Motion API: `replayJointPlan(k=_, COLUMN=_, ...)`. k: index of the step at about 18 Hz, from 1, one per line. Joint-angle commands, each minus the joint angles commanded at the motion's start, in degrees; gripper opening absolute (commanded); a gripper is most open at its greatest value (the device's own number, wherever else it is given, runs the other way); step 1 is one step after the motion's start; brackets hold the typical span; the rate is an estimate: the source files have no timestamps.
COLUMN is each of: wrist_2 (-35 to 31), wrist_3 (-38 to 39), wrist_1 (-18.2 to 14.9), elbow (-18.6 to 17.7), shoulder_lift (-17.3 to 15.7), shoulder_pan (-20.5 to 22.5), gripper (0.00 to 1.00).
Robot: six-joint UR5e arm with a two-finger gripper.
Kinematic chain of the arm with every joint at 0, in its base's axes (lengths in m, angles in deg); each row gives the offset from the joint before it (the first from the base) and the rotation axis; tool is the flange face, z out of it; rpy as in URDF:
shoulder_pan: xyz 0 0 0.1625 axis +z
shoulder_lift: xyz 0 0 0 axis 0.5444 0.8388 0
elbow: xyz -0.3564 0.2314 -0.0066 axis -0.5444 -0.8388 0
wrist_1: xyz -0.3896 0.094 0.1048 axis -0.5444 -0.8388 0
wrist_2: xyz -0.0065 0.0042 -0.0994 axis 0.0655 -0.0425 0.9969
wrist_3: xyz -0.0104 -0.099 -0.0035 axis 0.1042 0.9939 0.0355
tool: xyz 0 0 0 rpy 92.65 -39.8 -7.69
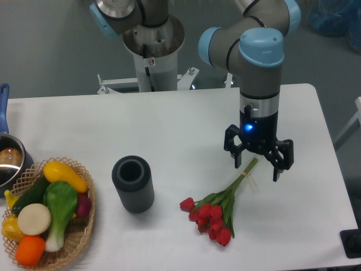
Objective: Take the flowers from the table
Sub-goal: 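Lower the open gripper toward the green tulip stems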
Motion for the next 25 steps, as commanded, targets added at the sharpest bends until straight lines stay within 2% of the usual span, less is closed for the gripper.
replayJointPlan(k=7, wrist_2=-0.1, wrist_3=1.2, wrist_1=0.3, elbow=-0.9, shoulder_lift=0.3, shoulder_pan=-0.3, gripper=1.0)
replayJointPlan(k=10, wrist_2=0.0, wrist_3=2.8, wrist_1=2.6, elbow=-2.9, shoulder_lift=1.6, shoulder_pan=-0.4, gripper=1.0)
replayJointPlan(k=12, wrist_2=0.0, wrist_3=2.5, wrist_1=2.9, elbow=-4.0, shoulder_lift=2.5, shoulder_pan=-0.5, gripper=1.0)
replayJointPlan(k=15, wrist_2=-0.8, wrist_3=0.4, wrist_1=2.7, elbow=-5.8, shoulder_lift=3.4, shoulder_pan=-0.9, gripper=1.0)
replayJointPlan(k=17, wrist_2=-4.1, wrist_3=-3.4, wrist_1=2.6, elbow=-6.9, shoulder_lift=3.7, shoulder_pan=-1.0, gripper=1.0)
replayJointPlan(k=21, wrist_2=-6.3, wrist_3=-5.7, wrist_1=2.6, elbow=-6.7, shoulder_lift=5.7, shoulder_pan=-1.4, gripper=1.0)
replayJointPlan(k=25, wrist_2=-4.0, wrist_3=-3.1, wrist_1=2.8, elbow=-6.1, shoulder_lift=8.9, shoulder_pan=-2.5, gripper=1.0)
